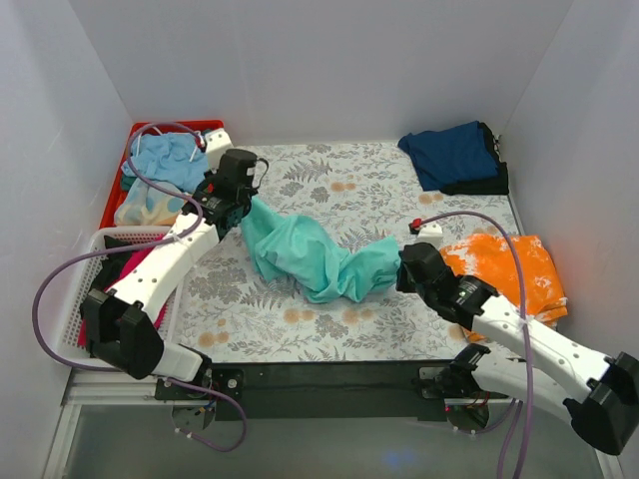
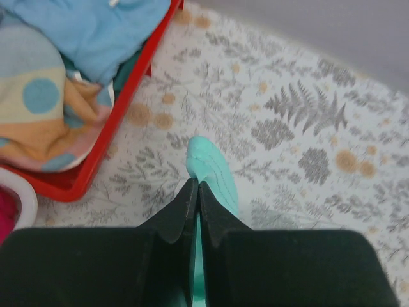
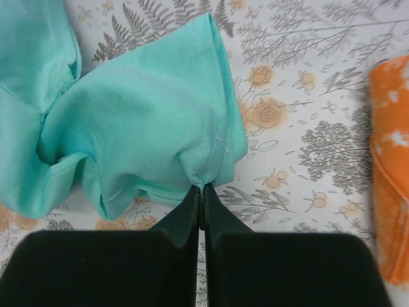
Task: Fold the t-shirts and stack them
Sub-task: Flatten the tshirt out
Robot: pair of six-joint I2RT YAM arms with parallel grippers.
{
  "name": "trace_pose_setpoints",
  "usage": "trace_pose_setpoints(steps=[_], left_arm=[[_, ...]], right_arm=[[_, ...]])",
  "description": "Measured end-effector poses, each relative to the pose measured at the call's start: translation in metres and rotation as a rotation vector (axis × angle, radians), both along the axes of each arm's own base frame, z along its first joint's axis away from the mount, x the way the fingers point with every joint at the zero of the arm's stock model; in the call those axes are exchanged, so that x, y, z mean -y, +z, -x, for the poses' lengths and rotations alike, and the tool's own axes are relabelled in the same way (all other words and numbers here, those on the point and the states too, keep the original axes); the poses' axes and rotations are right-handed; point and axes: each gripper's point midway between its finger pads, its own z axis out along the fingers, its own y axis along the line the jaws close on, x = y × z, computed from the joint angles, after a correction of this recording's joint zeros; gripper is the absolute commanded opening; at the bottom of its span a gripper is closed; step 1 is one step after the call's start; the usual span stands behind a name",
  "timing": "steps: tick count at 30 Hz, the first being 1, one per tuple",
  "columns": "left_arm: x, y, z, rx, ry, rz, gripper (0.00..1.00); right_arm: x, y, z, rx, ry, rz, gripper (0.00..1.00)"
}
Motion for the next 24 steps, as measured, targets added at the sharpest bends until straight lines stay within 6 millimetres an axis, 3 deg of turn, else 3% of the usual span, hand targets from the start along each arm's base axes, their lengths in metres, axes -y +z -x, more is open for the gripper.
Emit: trace_pose_setpoints(steps=[2,7,12,16,24], left_arm=[[-0.004,0.020,-0.008,0.043,0.009,0.005,0.00],[-0.017,0.100,-0.031,0.214,0.032,0.022,0.00],[-0.020,0.151,-0.040,0.329,0.033,0.032,0.00],[-0.020,0.164,-0.041,0.364,0.029,0.032,0.00],[-0.019,0.167,-0.045,0.376,0.021,0.020,0.00]], right_arm=[[0.010,0.019,-0.001,0.044,-0.030,0.003,0.01],[0.032,0.060,-0.002,0.137,-0.090,0.015,0.01],[0.043,0.088,-0.003,0.199,-0.118,0.017,0.01],[0.048,0.092,-0.002,0.213,-0.130,0.018,0.01],[0.057,0.095,-0.001,0.228,-0.160,0.032,0.01]])
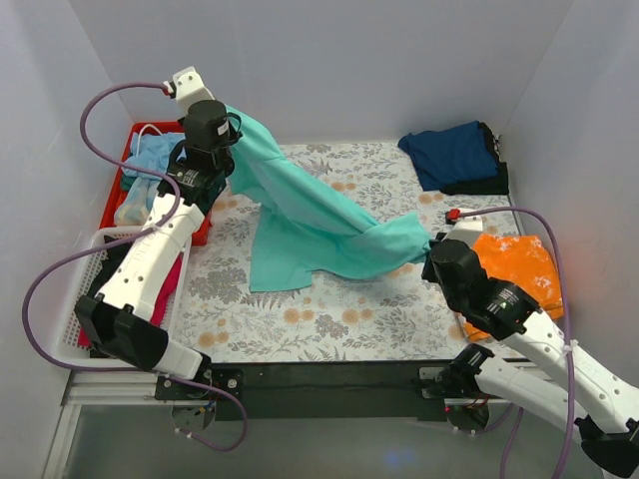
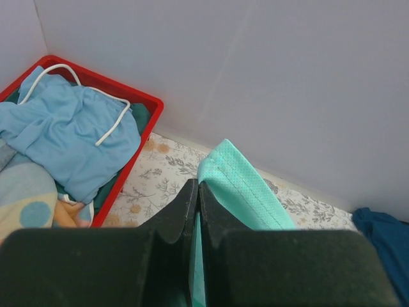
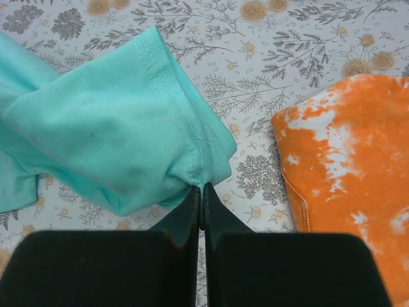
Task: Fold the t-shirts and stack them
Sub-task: Flatten the tshirt out
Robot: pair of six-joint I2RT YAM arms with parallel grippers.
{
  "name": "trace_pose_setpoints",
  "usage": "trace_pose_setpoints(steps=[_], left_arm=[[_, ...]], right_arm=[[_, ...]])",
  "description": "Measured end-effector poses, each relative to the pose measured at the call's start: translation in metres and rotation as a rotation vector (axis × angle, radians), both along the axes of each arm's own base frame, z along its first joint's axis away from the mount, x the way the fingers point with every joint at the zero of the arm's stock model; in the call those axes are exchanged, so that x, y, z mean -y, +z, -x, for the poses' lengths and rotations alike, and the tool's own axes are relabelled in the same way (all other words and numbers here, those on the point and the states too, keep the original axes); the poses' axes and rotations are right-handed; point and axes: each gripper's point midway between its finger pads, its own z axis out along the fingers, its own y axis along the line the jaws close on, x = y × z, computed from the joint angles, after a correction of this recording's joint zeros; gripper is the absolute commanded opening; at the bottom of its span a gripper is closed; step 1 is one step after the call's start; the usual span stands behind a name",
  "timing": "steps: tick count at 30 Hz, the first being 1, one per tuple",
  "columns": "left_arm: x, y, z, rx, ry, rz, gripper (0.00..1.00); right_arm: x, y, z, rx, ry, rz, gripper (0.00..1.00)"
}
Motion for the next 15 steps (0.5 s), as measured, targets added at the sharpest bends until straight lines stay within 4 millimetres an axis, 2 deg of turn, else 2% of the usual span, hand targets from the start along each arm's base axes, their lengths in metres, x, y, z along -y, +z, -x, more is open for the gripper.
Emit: trace_pose_setpoints(steps=[3,6,9,15], left_arm=[[0.006,-0.006,-0.011,0.004,-0.011,0.002,0.00],[0.016,-0.023,-0.030,-0.006,-0.029,-0.001,0.00],[0.033,-0.059,-0.061,-0.043,-0.060,-0.015,0.00],[0.070,-0.159,-0.127,-0.174,-0.130,-0.053,0.00]], right_arm=[[0.001,-0.011,-0.001,-0.023,-0.011,0.022,0.01],[0.002,-0.034,0.001,-0.074,-0.022,0.055,0.01],[0.004,-0.053,0.005,-0.113,-0.030,0.079,0.01],[0.008,-0.068,0.009,-0.140,-0.042,0.089,0.01]])
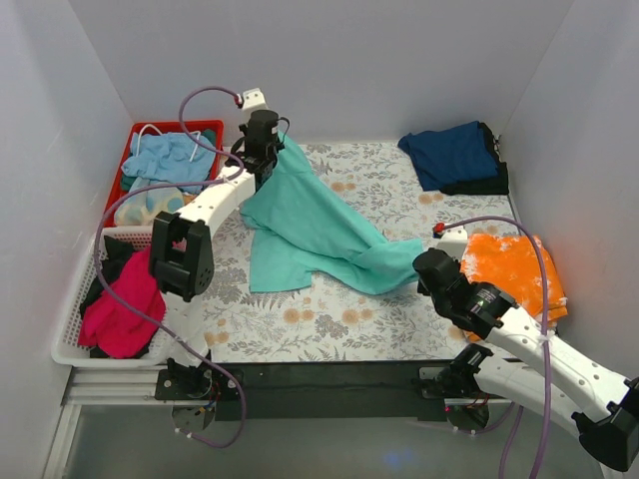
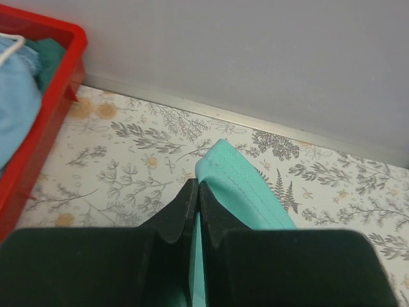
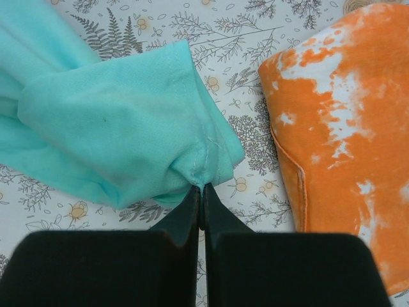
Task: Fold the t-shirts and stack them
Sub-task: Flatten the tshirt out
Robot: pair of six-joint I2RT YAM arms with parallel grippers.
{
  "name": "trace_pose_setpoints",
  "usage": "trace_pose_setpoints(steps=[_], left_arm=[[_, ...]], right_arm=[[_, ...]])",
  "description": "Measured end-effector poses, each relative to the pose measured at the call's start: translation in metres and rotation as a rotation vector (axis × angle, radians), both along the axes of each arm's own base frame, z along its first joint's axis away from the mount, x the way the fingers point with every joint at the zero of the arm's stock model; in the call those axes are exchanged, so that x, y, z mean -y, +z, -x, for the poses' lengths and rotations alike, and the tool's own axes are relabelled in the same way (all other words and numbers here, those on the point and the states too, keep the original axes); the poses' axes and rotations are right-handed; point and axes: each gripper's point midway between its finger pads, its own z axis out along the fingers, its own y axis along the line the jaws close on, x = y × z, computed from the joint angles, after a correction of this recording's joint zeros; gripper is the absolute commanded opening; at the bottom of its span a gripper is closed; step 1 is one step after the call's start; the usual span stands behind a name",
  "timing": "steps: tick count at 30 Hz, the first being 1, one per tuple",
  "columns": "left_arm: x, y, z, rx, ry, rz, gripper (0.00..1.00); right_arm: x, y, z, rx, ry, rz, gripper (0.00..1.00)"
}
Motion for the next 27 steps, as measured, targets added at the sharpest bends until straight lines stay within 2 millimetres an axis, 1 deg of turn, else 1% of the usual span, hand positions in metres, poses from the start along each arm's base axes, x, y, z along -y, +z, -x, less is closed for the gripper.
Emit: trace_pose_setpoints(steps=[1,3,5,7,8,9,10,11,12,13,15,17,18,20,21,22,23,24,25,26,27], left_arm=[[0.006,-0.016,-0.010,-0.016,-0.014,-0.006,0.00],[0.015,-0.031,-0.027,-0.024,-0.033,-0.008,0.00],[0.026,-0.036,-0.045,-0.006,-0.056,0.001,0.00],[0.033,-0.033,-0.056,0.016,-0.075,0.011,0.00],[0.036,-0.030,-0.060,0.031,-0.084,0.017,0.05],[0.038,-0.024,-0.063,0.047,-0.091,0.023,0.37],[0.040,-0.017,-0.065,0.063,-0.097,0.024,0.52],[0.041,-0.012,-0.066,0.074,-0.104,0.019,0.62],[0.041,-0.004,-0.068,0.091,-0.107,0.019,0.68],[0.041,0.003,-0.069,0.100,-0.103,0.023,0.75],[0.039,0.020,-0.071,0.121,-0.095,0.021,0.77],[0.035,0.022,-0.068,0.108,-0.073,0.021,0.77],[0.031,0.018,-0.063,0.085,-0.061,0.019,0.77],[0.023,-0.004,-0.043,0.003,-0.042,0.013,0.75],[0.016,-0.023,-0.024,-0.057,-0.033,0.012,0.73],[0.010,-0.035,-0.008,-0.105,-0.025,0.015,0.71],[0.004,-0.053,0.014,-0.165,-0.017,0.021,0.65],[-0.004,-0.070,0.039,-0.225,-0.008,0.028,0.63],[-0.009,-0.079,0.058,-0.267,0.000,0.037,0.62],[-0.015,-0.092,0.083,-0.315,0.006,0.048,0.62],[-0.019,-0.099,0.100,-0.342,0.011,0.056,0.61]], right_arm=[[0.000,-0.001,0.000,-0.001,-0.003,-0.003,0.01],[-0.001,-0.002,0.000,-0.003,-0.007,-0.009,0.01],[-0.001,-0.003,0.000,-0.008,-0.010,-0.010,0.01],[-0.001,-0.007,0.000,-0.018,-0.013,-0.006,0.01],[-0.001,-0.010,0.001,-0.025,-0.013,-0.004,0.01],[-0.001,-0.014,0.002,-0.036,-0.012,0.000,0.01],[-0.001,-0.016,0.002,-0.040,-0.013,0.001,0.01],[-0.002,-0.018,0.003,-0.046,-0.012,0.004,0.01],[-0.002,-0.020,0.003,-0.051,-0.012,0.007,0.01],[-0.002,-0.021,0.003,-0.056,-0.012,0.011,0.01],[-0.002,-0.025,0.003,-0.067,-0.012,0.019,0.01],[-0.003,-0.029,0.002,-0.074,-0.014,0.026,0.01],[-0.003,-0.032,0.002,-0.079,-0.015,0.029,0.01],[-0.003,-0.040,0.003,-0.095,-0.015,0.038,0.01],[-0.003,-0.045,0.003,-0.105,-0.015,0.044,0.01],[-0.003,-0.050,0.004,-0.115,-0.015,0.049,0.01],[-0.003,-0.054,0.006,-0.124,-0.014,0.052,0.01],[-0.003,-0.059,0.007,-0.133,-0.012,0.052,0.01],[-0.003,-0.063,0.008,-0.139,-0.010,0.052,0.01],[-0.003,-0.066,0.009,-0.148,-0.009,0.052,0.01],[-0.003,-0.069,0.010,-0.153,-0.008,0.051,0.01]])
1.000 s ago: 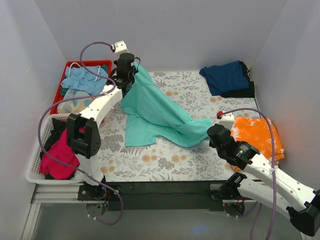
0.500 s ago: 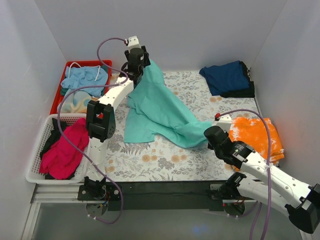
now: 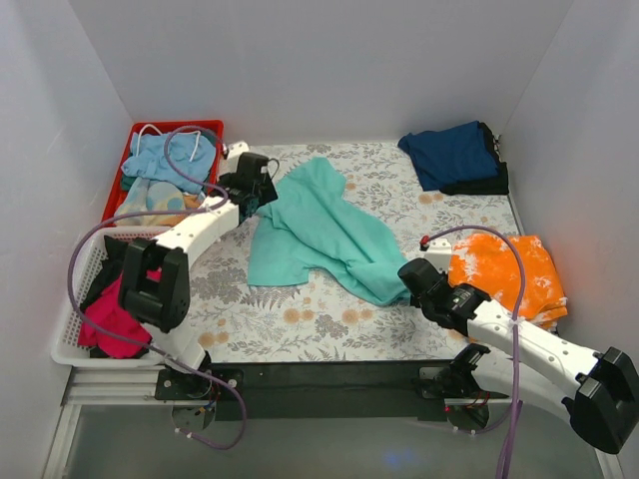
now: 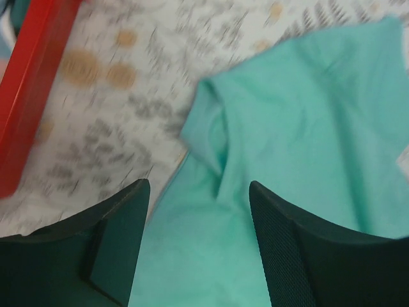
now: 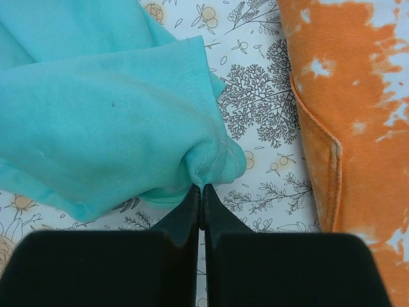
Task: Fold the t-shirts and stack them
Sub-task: Flatten the tshirt out
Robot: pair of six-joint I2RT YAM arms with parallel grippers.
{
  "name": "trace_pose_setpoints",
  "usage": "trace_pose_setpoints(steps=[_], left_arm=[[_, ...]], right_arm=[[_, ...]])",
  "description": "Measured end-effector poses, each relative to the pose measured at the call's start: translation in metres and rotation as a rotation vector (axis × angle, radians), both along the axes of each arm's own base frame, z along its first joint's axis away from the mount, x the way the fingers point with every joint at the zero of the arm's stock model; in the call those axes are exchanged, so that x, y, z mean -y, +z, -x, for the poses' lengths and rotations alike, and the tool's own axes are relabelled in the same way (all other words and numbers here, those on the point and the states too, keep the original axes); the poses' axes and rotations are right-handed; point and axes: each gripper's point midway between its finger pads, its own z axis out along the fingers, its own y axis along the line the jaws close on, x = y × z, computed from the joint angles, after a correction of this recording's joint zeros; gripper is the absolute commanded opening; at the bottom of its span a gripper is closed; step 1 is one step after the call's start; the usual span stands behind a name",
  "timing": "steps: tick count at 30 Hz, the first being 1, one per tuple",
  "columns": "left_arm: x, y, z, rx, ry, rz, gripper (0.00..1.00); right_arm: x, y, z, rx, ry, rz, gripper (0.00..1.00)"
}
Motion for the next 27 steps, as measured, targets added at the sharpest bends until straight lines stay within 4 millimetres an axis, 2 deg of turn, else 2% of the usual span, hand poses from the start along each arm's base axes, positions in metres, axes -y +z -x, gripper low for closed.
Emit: trace_pose_setpoints(steps=[1,6,12,17,19,27], left_arm=[[-0.006,-0.008,0.022,-0.034,0.011,0.007,0.61],[-0.023,-0.034,0.097,-0.141,0.075,0.041,0.61],[-0.038,-0.070,0.161,-0.250,0.110,0.077,0.59],[-0.041,-0.096,0.194,-0.327,0.116,0.112,0.55],[-0.041,-0.101,0.199,-0.347,0.116,0.118,0.54],[-0.035,-0.115,0.201,-0.387,0.114,0.131,0.50]], right_arm=[[0.000,-0.002,0.001,-0.005,0.002,-0.001,0.01],[-0.004,-0.003,0.001,-0.003,0.011,-0.022,0.01],[-0.008,0.001,-0.001,0.013,0.017,-0.047,0.01],[-0.011,0.000,-0.001,0.008,0.026,-0.061,0.01],[-0.011,0.000,0.000,0.007,0.027,-0.063,0.01],[-0.013,0.001,0.001,0.009,0.036,-0.083,0.01]])
